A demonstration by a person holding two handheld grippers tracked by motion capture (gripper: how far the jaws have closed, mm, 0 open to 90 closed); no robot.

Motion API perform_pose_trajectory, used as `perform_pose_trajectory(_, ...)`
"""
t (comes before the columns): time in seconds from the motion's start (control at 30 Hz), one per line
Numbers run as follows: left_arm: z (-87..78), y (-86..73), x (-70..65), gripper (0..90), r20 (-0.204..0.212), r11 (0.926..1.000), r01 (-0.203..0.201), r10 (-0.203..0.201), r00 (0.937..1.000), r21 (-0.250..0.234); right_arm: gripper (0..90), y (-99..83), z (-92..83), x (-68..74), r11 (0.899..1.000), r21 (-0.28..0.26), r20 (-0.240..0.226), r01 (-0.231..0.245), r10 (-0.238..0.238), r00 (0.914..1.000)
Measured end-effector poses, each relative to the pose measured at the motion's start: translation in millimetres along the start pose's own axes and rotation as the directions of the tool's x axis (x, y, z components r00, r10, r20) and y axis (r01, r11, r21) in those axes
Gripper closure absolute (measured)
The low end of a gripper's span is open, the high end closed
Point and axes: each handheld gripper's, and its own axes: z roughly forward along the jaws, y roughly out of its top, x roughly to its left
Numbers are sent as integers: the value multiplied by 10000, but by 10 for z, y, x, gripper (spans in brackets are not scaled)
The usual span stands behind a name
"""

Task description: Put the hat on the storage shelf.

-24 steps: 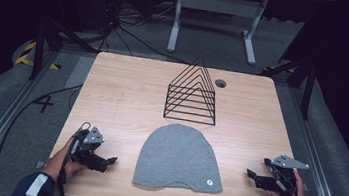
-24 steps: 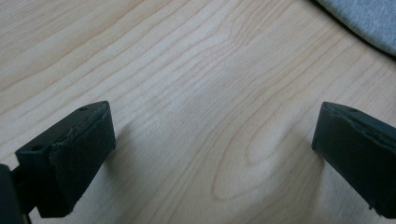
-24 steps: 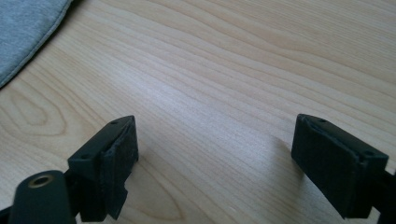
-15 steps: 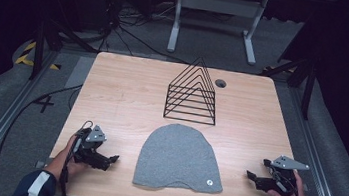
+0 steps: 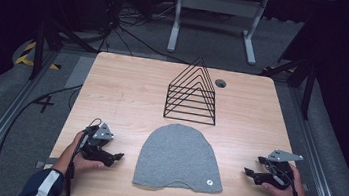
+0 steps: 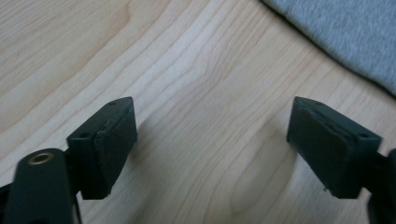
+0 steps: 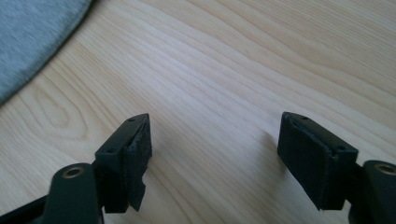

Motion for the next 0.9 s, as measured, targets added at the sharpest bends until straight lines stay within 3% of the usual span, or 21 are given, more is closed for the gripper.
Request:
perform_pose_trajectory(0.07, 29, 50, -4, 237, 153, 10000, -2, 3, 9999, -23, 302, 82, 37, 31, 9999, -67, -297, 87, -89, 9995)
perform_pose_trajectory(0.17, 100, 152, -59, 244, 59, 9996, -155, 156, 9999, -255, 349, 272, 97, 146, 9979, -144, -614, 629, -637, 9961)
perform_pose_trajectory(0.33, 262, 410, -158, 243, 411, 9983, -434, 450, 9981, -392, 358, 652, 324, 413, 9875, -134, -1252, 1572, -1576, 9795)
perform_pose_trajectory(0.43, 359, 532, -206, 233, 561, 9977, -592, 610, 9966, -334, 354, 800, 472, 542, 9804, -240, -1286, 1954, -1968, 9720)
perform_pose_trajectory(0.67, 581, 721, -264, 216, 483, 9962, -868, 869, 9950, -33, 315, 1024, 708, 607, 9863, -407, -1410, 1600, -1642, 9763)
perform_pose_trajectory(0.9, 664, 776, -205, 170, 560, 9991, -425, 425, 9975, -17, 298, 1113, 899, 618, 9911, -180, -1593, 1318, -1330, 9782)
